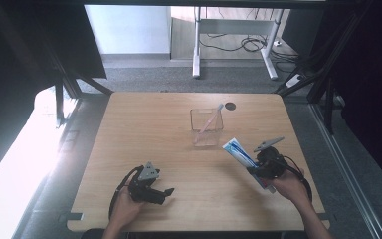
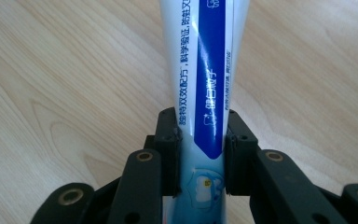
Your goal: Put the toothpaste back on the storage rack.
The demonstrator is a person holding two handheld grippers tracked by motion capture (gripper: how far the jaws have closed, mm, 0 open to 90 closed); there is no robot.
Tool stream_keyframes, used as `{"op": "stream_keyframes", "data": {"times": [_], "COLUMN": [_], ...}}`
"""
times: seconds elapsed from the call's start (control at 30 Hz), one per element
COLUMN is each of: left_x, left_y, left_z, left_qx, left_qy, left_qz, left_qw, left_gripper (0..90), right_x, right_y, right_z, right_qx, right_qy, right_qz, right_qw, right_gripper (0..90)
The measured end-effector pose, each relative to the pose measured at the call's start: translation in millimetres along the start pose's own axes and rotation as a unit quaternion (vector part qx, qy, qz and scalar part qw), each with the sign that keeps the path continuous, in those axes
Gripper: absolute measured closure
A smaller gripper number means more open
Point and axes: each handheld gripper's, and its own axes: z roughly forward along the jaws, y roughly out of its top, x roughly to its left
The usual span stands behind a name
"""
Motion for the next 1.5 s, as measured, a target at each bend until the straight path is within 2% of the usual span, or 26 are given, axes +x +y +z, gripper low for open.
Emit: {"op": "stream_keyframes", "data": {"times": [0.47,0.8,1.2,1.5], "left_x": [-0.8,0.8,0.7,0.3], "left_y": [-0.5,-0.8,-0.8,-0.6], "left_z": [0.5,-0.3,0.2,0.3], "left_qx": [0.005,0.006,0.005,0.004], "left_qy": [0.007,0.007,0.004,0.003], "left_qz": [0.007,0.011,0.010,0.009], "left_qw": [0.9999,0.9999,0.9999,0.9999], "left_gripper": [13.2,13.2,13.3,13.3], "right_x": [2.6,5.0,2.0,0.4], "right_y": [26.1,46.0,68.2,83.1], "right_z": [-12.4,-12.1,-10.9,-6.1], "right_qx": [-0.045,-0.071,-0.107,-0.120], "right_qy": [0.007,0.009,0.014,0.012], "right_qz": [-0.008,-0.013,-0.006,-0.010], "right_qw": [0.9989,0.9973,0.9942,0.9926], "right_gripper": [72.1,72.1,72.2,72.2]}}
